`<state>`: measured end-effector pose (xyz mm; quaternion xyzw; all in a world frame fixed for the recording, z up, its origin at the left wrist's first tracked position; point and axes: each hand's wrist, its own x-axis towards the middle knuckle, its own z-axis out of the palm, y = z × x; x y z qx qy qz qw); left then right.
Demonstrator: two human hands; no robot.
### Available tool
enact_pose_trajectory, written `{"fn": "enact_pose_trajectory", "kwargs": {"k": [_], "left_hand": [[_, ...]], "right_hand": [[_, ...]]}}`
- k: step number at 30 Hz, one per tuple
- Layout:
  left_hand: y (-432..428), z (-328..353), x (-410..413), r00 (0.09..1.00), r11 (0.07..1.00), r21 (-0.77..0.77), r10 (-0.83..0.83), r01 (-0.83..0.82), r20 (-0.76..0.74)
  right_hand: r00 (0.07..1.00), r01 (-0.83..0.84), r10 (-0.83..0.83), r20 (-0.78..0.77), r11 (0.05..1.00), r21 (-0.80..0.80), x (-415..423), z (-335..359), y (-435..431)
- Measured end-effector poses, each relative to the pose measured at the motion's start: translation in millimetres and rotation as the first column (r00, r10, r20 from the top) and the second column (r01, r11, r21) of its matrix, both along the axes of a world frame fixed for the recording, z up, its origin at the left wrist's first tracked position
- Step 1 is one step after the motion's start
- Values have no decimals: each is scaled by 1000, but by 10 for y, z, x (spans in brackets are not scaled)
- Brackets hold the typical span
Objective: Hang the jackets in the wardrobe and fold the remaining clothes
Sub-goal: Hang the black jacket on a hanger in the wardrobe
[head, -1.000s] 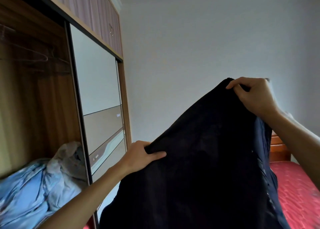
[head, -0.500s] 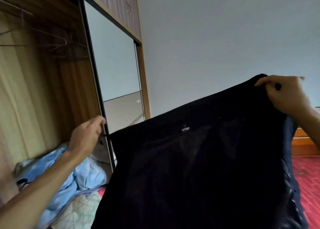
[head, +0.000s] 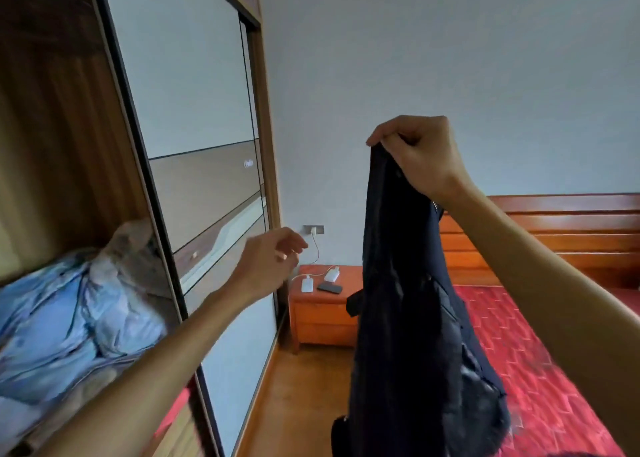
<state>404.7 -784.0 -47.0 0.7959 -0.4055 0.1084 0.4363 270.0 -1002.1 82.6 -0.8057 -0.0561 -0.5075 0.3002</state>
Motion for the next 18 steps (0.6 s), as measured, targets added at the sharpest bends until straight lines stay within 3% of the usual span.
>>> {"fn": "enact_pose_trajectory", "kwargs": {"k": [4, 6, 11, 13, 15, 18], "left_hand": [[-820, -235, -133, 940, 941, 102, -308, 324, -145], [-1187, -390, -246, 894, 893, 153, -385, 423, -229], [-1865, -826, -517, 816, 835, 55, -518, 547, -256], [-2280, -1126, -372, 822, 827, 141, -493, 545, -286], [-2709, -1489, -92, 796, 805, 133, -521, 579, -308], [-2782, -1616, -505, 754, 743, 153, -610, 651, -242]], "right_hand": [[998, -14, 12, 61, 1000, 26, 93, 78, -142], [994, -29, 20, 107, 996, 80, 68, 130, -255], [971, -3, -37, 236, 986, 168, 3, 244, -683], [962, 24, -76, 261, 980, 197, -25, 236, -889], [955, 46, -108, 276, 974, 223, -61, 189, -1077], [941, 103, -179, 288, 960, 262, -116, 115, -1356]]}}
